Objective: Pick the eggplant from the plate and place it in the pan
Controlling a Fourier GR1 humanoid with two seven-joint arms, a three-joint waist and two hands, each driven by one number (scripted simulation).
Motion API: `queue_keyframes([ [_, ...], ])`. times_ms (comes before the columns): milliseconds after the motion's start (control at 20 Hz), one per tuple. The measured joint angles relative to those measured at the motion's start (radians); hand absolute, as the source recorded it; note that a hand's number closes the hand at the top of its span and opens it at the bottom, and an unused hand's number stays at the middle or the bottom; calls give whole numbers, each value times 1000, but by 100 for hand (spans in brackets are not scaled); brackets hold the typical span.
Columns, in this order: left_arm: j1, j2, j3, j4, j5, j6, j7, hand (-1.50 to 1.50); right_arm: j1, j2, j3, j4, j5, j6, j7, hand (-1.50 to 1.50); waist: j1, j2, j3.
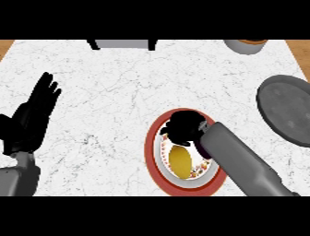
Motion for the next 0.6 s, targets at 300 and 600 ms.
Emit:
queue_keyframes([
  [300, 8, -2, 11, -4, -2, 7, 7, 0, 62, -9, -113, -51, -46, -23, 51, 150, -23, -3, 1],
  [600, 54, 13, 52, -12, 2, 28, 17, 0, 216, -53, -380, -174, -165, -82, 297, 150, -109, -19, 7],
])
